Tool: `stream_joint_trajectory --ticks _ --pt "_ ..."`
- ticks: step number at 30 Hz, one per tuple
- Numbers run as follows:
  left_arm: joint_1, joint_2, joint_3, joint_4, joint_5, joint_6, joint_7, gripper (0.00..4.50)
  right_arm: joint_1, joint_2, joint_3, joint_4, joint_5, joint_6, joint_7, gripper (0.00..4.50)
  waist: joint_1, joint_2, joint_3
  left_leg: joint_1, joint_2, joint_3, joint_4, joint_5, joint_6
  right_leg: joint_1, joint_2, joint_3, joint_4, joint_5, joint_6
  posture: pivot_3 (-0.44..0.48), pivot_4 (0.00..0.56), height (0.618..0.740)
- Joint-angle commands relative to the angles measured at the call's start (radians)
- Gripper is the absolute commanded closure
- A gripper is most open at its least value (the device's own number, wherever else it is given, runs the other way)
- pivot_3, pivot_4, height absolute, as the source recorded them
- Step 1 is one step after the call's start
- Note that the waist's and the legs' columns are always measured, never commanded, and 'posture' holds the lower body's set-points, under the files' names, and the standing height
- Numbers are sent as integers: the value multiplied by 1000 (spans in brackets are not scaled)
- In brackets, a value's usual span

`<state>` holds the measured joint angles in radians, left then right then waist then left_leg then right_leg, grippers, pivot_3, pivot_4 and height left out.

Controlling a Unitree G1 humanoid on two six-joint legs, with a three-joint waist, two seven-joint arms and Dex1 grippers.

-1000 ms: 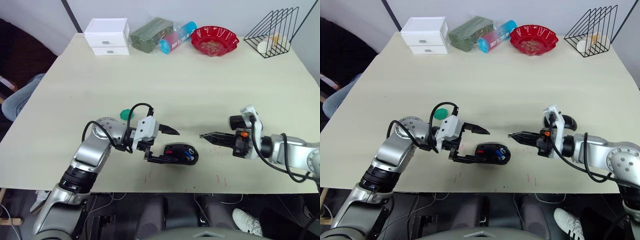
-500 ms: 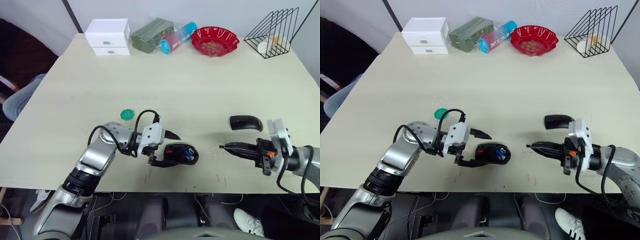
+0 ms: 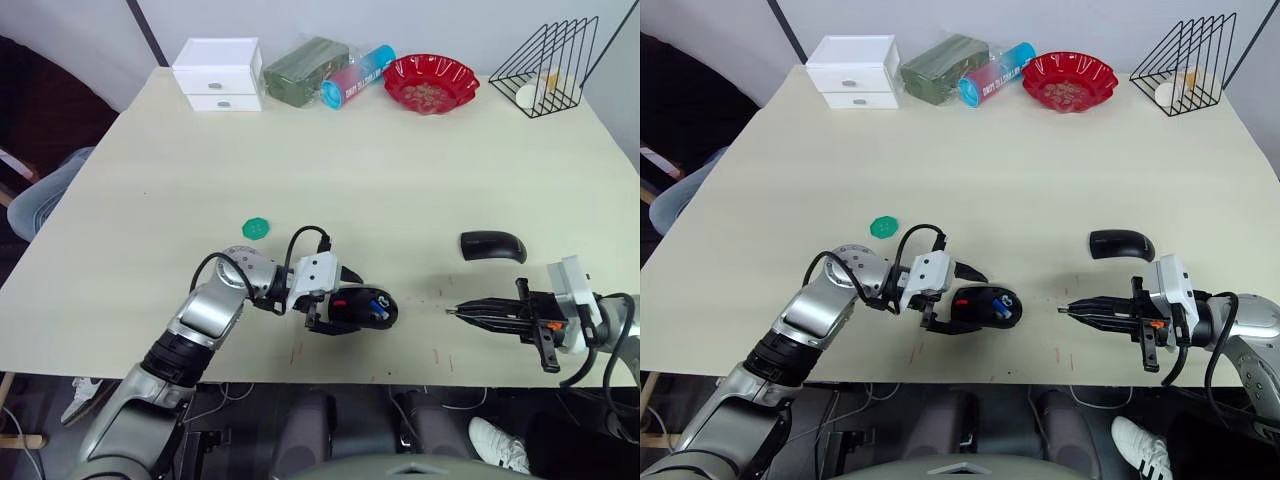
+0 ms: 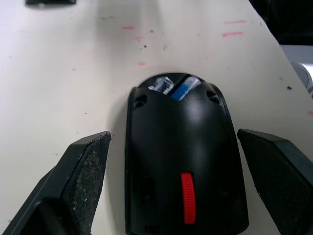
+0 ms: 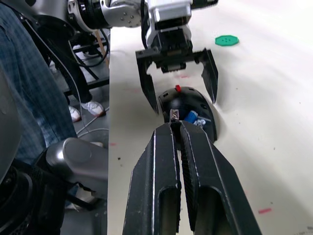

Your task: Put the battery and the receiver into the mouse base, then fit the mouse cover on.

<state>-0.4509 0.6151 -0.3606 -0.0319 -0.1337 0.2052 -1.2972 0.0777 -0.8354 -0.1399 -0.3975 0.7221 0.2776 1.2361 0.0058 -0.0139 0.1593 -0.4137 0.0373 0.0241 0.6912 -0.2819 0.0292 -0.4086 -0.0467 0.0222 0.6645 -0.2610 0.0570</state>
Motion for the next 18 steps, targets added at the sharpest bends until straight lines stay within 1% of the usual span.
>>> stream_joint_trajectory --ticks 1,4,8,18 --pt "-19 -23 -2 11 2 -2 17 75 -18 2 -29 -26 -6 -25 7 4500 4 0 0 0 0 0 0 0 0 0 0 0 0 0 0 0 150 740" --pt "-17 -36 -1 15 -12 4 9 75 -20 5 -29 -22 -10 -28 12 4500 7 0 0 0 0 0 1 0 0 0 0 0 0 0 0 0 150 740" --pt "-22 -47 -17 53 18 -34 12 75 -27 10 -28 -24 -8 -26 4 4500 8 0 0 0 0 0 1 0 0 0 0 0 0 0 0 0 150 740" --pt "-21 -83 -22 70 17 -36 13 75 -44 12 -26 -21 -11 -21 -2 4500 8 0 0 0 0 0 1 0 0 0 0 0 0 0 0 0 150 740"
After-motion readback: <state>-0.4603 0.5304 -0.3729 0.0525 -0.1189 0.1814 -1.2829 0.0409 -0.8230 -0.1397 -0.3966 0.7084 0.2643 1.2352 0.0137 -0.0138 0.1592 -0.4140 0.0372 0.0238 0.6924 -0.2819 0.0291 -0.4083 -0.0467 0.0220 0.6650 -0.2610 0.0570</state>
